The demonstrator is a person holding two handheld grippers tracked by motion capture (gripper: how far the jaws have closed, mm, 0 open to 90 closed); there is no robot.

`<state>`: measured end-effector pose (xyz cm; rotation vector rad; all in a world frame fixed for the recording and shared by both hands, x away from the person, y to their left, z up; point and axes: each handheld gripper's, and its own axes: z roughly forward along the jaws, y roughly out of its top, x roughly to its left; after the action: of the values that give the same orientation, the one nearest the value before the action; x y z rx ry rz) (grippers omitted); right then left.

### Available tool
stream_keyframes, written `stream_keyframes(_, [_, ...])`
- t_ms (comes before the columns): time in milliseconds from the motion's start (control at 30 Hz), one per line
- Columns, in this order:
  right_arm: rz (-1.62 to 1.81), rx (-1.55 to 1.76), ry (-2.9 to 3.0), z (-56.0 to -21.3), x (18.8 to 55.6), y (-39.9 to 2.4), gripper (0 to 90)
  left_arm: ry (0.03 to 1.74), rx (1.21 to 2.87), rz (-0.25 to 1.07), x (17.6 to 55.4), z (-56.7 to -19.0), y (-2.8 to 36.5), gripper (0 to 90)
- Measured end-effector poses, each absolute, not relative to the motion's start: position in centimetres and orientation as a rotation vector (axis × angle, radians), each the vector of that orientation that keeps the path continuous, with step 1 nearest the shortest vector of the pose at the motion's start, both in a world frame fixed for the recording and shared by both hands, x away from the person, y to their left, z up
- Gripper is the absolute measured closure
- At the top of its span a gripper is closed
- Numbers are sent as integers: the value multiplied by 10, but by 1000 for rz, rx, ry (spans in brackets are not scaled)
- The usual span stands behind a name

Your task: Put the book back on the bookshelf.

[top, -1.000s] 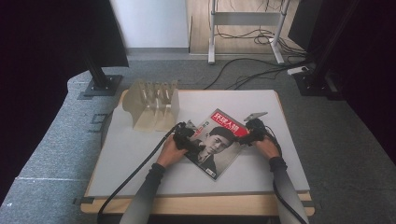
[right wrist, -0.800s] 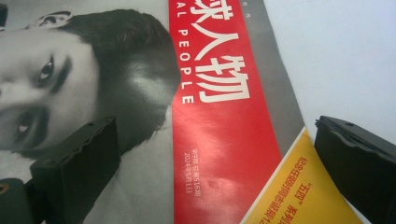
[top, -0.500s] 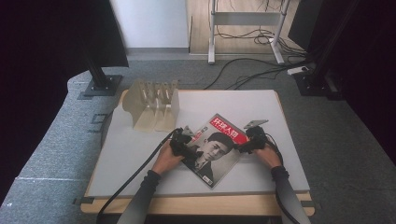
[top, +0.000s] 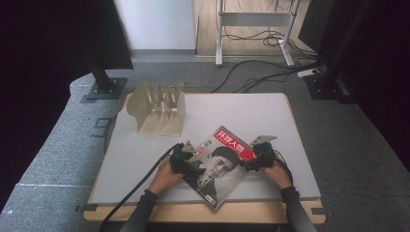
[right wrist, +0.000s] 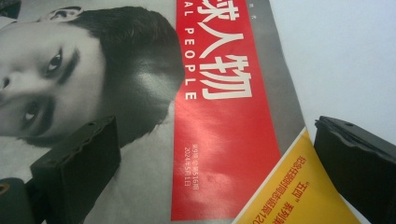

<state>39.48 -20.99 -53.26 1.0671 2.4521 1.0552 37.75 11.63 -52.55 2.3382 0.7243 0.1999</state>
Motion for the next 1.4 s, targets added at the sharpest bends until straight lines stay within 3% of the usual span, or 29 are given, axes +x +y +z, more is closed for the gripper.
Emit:
stream_keyframes(267, [1061,1053,2423,-533,375,-209,20,714,2345,194,365,-525,120,0])
stream_keyframes(567, [1014,1118,2366,-525,348,-236,14,735,2363,149,369,-520,129,0])
stream_keyframes(933, [998,1099,2381,-534,331,-229,13,879,2367,362,388,-507,168,0])
stream_keyframes(1133, [996,1100,2379,-535,332,-227,0,947,2331,335,395,-515,182,0])
stream_keyframes(1233, [996,1098,2381,-535,332,-228,0,980,2349,428,399,-517,188,0])
stream_keyframes(1400, [992,1098,2374,-535,335,-228,0,968,2303,353,397,-524,190,0])
